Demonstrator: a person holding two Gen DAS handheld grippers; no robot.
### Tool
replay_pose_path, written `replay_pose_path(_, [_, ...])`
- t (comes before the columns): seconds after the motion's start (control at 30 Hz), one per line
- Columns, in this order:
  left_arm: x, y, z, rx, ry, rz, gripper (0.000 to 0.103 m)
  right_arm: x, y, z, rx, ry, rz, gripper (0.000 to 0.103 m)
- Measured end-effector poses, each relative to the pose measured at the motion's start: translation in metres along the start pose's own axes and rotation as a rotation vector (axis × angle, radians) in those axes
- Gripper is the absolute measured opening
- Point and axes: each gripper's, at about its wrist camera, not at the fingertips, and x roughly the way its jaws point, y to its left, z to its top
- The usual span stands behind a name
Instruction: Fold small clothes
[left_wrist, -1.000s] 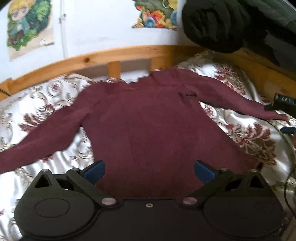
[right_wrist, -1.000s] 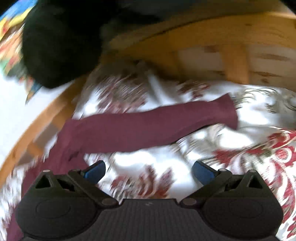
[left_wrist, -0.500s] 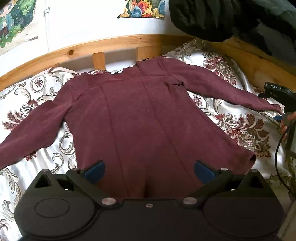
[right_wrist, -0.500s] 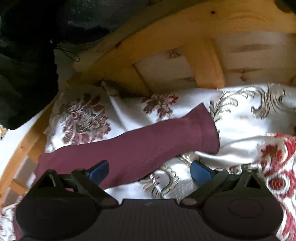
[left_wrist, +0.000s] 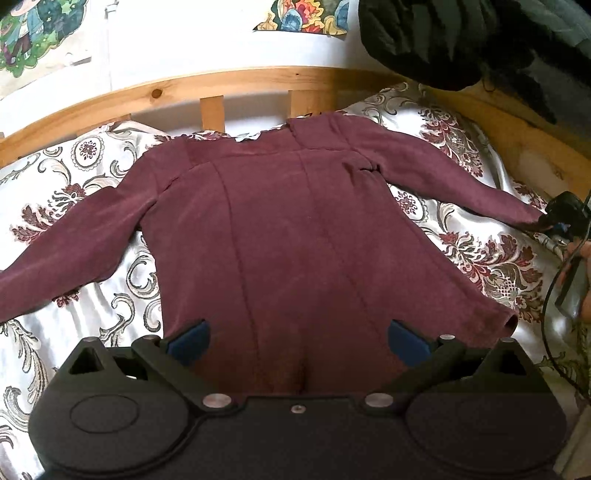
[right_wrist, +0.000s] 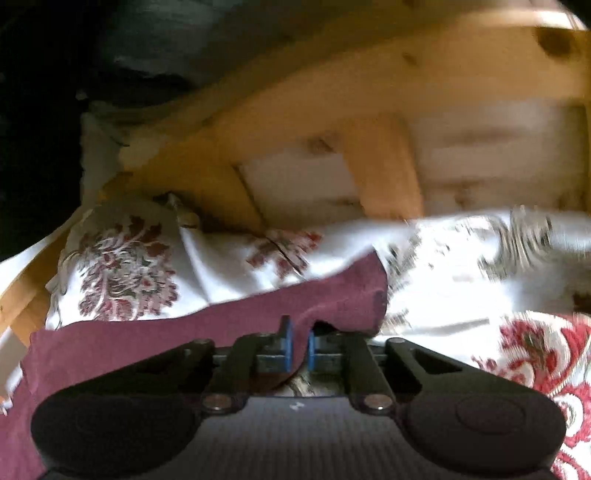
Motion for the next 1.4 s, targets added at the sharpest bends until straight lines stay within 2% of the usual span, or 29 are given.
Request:
replay_pose_path(0.13, [-0.001, 0.005, 0.001, -0.021, -0.005, 0.001, 0.102, -0.018, 0.035, -0.004, -0.190, -0.147, 0.069, 0.007])
replay_pose_path(0.27, [-0.001, 0.011, 0.002, -0.048, -0.008, 0.016, 0.102, -0.041, 0.081, -0.021, -0.413, -0.300, 0.200, 0.006])
replay_pose_path(0.4, [-0.001, 0.020, 0.003, -0.088, -0.013, 0.049, 0.102, -0.065, 0.129, -0.055, -0.638, -0.401, 0.391, 0.006])
replay_pose_path(0.53, [-0.004, 0.030, 0.002, -0.128, -0.020, 0.075, 0.102, -0.090, 0.169, -0.096, -0.846, -0.452, 0.592, 0.006])
replay_pose_path(0.73, [-0.014, 0.044, 0.002, -0.190, -0.078, 0.132, 0.102, -0.121, 0.190, -0.153, -1.104, -0.427, 0.855, 0.006])
replay_pose_path(0.9, [-0.020, 0.058, 0.004, -0.270, -0.148, 0.165, 0.102, -0.140, 0.183, -0.180, -1.251, -0.390, 0.988, 0.006])
replay_pose_path(1.07, [-0.018, 0.061, 0.006, -0.302, -0.167, 0.184, 0.102, -0.148, 0.184, -0.195, -1.333, -0.353, 1.044, 0.006])
replay_pose_path(1.27, [-0.010, 0.061, 0.009, -0.315, -0.180, 0.179, 0.102, -0.155, 0.180, -0.210, -1.449, -0.245, 1.103, 0.007])
replay_pose_path(1.33, [-0.006, 0.063, 0.013, -0.324, -0.193, 0.176, 0.102, -0.155, 0.176, -0.214, -1.493, -0.196, 1.126, 0.010])
replay_pose_path(1.37, [-0.003, 0.065, 0.016, -0.328, -0.202, 0.174, 0.102, -0.156, 0.172, -0.215, -1.510, -0.176, 1.140, 0.016])
replay_pose_path(1.4, [-0.001, 0.066, 0.019, -0.332, -0.209, 0.170, 0.102, -0.155, 0.170, -0.215, -1.518, -0.161, 1.152, 0.030])
